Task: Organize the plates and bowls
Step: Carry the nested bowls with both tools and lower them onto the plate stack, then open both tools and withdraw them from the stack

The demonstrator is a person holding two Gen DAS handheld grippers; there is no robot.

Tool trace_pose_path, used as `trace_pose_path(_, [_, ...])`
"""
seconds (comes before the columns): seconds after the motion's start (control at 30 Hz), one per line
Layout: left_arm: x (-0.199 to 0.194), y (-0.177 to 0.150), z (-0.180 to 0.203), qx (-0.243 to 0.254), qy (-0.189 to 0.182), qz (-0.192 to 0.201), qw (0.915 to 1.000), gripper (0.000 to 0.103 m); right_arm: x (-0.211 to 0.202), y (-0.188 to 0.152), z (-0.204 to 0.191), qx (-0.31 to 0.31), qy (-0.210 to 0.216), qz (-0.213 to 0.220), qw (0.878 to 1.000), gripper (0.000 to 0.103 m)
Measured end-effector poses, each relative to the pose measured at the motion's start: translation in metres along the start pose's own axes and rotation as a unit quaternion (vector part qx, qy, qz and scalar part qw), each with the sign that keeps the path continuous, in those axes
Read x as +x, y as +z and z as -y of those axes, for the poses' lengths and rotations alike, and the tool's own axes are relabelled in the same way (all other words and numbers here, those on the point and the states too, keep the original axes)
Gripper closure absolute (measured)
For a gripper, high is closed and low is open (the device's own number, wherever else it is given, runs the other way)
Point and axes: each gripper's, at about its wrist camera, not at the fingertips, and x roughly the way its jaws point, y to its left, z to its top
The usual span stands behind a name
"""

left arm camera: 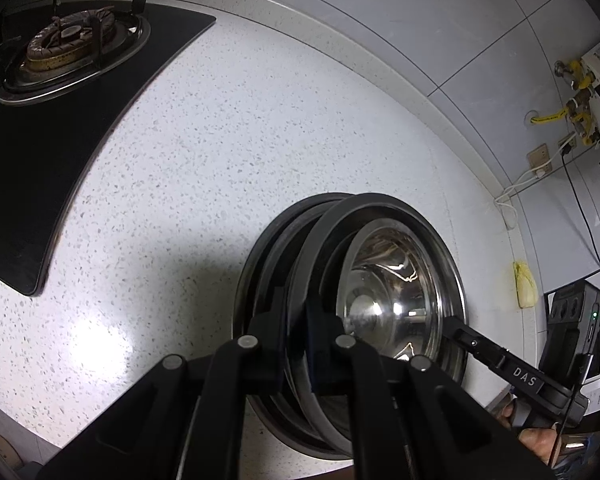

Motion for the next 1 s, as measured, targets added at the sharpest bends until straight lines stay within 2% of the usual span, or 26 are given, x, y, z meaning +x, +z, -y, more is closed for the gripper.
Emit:
trace_pose_path(0.37, [0.001, 0.001, -0.005, -0.005, 0.002, 0.004, 1.0, 0.093, 0.003, 0.002, -0.003, -0.014, -0.021, 0.002, 1.0, 0.093])
trace_pose_path(0.67, [-0.007, -0.005, 0.001, 0.016, 0.023, 0.03, 0.9992, 0.093, -0.004, 0.001, -0.009, -0.026, -0.036, 0.02, 0.999, 0.092])
trace_pose_path(0.83, [-0.022, -0.014, 0.016, 0.067, 0.057, 0.075, 0.9933, 0.092, -0.015, -0.002, -0.016, -0.034, -0.048, 0.038, 0.998, 0.09])
trace_pose_path(0.9, [-0.032, -0.017, 0.021, 0.084, 0.072, 0.103, 0.9885, 0.092, -0.021, -0.004, -0.018, -0.035, -0.048, 0.046, 0.997, 0.084])
trace_pose_path(1.0, [-0.045, -0.018, 0.024, 0.088, 0.071, 0.115, 0.9869, 0.092, -0.03, -0.007, -0.025, -0.046, -0.063, 0.065, 0.995, 0.078])
